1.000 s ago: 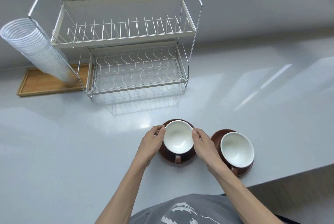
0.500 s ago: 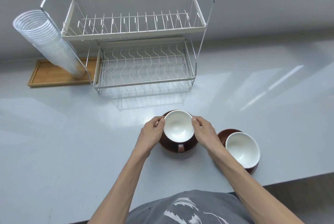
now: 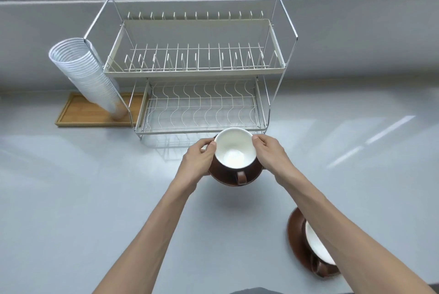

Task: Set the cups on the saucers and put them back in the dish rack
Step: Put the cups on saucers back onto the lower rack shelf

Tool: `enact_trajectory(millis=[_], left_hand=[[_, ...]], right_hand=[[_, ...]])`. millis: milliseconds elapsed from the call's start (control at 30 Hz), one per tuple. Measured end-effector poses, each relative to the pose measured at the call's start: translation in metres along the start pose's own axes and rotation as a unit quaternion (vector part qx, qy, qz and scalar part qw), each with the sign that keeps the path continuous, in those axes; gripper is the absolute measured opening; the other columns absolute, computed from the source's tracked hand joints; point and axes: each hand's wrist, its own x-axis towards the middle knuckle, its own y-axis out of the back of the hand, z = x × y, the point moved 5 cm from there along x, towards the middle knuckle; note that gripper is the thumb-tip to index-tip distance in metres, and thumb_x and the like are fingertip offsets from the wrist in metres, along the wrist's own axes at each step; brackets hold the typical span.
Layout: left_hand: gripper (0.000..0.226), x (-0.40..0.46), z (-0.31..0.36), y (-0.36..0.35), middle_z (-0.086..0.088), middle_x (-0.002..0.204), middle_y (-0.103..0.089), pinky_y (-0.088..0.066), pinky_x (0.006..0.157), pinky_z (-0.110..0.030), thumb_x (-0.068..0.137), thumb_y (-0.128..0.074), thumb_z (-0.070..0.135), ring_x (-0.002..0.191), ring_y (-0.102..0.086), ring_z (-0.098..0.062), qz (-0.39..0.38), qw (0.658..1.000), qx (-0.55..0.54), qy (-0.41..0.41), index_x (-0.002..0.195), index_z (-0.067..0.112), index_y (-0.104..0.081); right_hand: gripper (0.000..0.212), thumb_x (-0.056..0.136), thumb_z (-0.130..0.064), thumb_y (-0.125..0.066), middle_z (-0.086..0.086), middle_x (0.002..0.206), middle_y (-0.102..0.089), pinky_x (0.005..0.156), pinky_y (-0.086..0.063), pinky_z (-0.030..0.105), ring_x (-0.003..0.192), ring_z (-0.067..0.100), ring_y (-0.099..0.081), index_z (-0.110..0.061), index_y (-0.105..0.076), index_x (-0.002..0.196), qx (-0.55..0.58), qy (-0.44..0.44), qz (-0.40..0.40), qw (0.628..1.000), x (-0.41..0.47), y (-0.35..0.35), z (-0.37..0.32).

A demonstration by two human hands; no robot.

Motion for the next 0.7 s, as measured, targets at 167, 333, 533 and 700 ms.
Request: enact_trajectory(millis=[167, 333, 533, 700], left_hand=[[0.023, 0.028, 0.026, 0.007, -0.004, 0.113, -0.068, -0.060, 0.086, -0.047, 0.096, -0.051, 0.036, 0.105, -0.067, -0.023, 0.021, 1.000, -0.005, 0.005, 0.114, 0.032, -0.064], [0.031, 0.060, 0.048, 0.010, -0.007, 0.117, -0.068, -0.060, 0.087, -0.047, 0.095, -0.048, 0.036, 0.105, -0.066, -0.024, 0.030, 0.999, 0.017, 0.007, 0.121, 0.028, -0.064], [0.032, 0.103, 0.065, 0.011, -0.010, 0.117, -0.069, -0.061, 0.084, -0.046, 0.095, -0.050, 0.035, 0.104, -0.067, -0.028, 0.035, 0.999, 0.019, 0.018, 0.119, 0.023, -0.066], [0.029, 0.138, 0.079, 0.010, -0.006, 0.111, -0.067, -0.058, 0.088, -0.052, 0.096, -0.050, 0.033, 0.099, -0.064, -0.027, 0.041, 0.999, 0.023, 0.011, 0.117, 0.022, -0.066]], right_hand=[[0.034, 0.097, -0.032, -0.036, 0.000, 0.077, -0.052, 0.074, -0.046, 0.037, 0.076, 0.022, -0.047, -0.009, -0.059, 0.089, 0.005, 0.005, 0.004, 1.000, 0.031, 0.000, -0.025], [0.030, 0.095, -0.029, -0.034, 0.001, 0.075, -0.049, 0.070, -0.041, 0.035, 0.074, 0.023, -0.044, -0.010, -0.051, 0.080, 0.003, -0.003, 0.004, 1.000, 0.062, -0.001, -0.042], [0.027, 0.095, -0.025, -0.032, 0.001, 0.070, -0.044, 0.071, -0.036, 0.034, 0.074, 0.024, -0.041, -0.018, -0.042, 0.071, -0.003, -0.007, 0.012, 1.000, 0.100, -0.002, -0.057], [0.036, 0.098, -0.027, -0.033, -0.005, 0.070, -0.045, 0.067, -0.032, 0.033, 0.076, 0.022, -0.042, -0.025, -0.038, 0.063, -0.015, 0.007, 0.035, 0.999, 0.134, -0.003, -0.065]])
